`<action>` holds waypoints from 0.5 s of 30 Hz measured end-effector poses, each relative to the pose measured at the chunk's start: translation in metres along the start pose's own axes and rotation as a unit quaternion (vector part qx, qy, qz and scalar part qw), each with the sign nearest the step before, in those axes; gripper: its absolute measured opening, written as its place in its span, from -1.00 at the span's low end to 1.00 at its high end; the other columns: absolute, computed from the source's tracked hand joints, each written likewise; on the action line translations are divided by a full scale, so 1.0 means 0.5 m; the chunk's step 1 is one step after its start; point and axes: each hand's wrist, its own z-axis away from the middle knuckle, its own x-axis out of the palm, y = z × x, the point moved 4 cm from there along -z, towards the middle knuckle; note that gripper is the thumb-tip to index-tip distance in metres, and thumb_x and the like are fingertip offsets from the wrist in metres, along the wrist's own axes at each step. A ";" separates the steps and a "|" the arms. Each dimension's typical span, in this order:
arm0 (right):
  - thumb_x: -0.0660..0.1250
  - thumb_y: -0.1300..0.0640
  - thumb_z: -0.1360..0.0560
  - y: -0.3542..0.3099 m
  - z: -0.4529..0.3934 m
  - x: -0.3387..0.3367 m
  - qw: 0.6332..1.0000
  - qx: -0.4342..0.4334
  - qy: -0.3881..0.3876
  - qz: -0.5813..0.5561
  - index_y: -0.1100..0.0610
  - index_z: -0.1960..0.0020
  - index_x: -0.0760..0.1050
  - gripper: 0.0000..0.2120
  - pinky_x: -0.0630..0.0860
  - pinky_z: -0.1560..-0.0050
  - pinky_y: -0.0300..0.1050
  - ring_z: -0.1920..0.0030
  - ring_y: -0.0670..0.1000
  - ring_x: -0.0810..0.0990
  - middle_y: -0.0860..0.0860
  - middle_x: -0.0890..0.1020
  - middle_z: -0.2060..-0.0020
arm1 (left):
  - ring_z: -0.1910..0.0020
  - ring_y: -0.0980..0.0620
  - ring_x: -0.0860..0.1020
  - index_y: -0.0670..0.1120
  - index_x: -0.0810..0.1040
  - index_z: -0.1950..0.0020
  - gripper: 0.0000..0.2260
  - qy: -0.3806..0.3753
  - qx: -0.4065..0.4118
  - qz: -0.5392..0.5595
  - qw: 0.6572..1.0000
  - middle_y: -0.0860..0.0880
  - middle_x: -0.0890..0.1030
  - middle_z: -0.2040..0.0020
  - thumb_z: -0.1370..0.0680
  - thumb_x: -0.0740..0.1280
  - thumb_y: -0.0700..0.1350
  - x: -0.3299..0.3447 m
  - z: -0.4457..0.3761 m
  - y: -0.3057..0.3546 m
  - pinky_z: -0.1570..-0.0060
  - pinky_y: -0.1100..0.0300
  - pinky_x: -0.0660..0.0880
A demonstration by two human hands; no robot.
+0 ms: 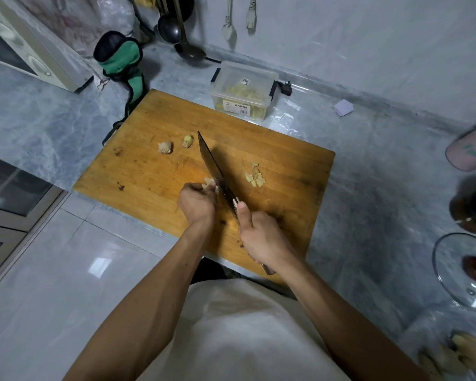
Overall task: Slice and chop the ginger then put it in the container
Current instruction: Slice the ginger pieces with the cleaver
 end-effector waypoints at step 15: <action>-0.10 -0.18 -0.71 -0.007 -0.035 0.018 1.000 0.006 -0.001 0.019 0.14 0.38 0.34 -0.37 0.40 0.40 -0.08 0.55 -0.02 0.41 -0.01 0.44 0.54 | 0.20 -0.10 0.67 -0.20 0.59 0.08 -0.83 -0.022 -0.011 -0.010 1.000 -0.15 0.66 0.21 -0.47 0.51 -0.13 0.005 -0.017 -0.006 0.12 0.00 0.64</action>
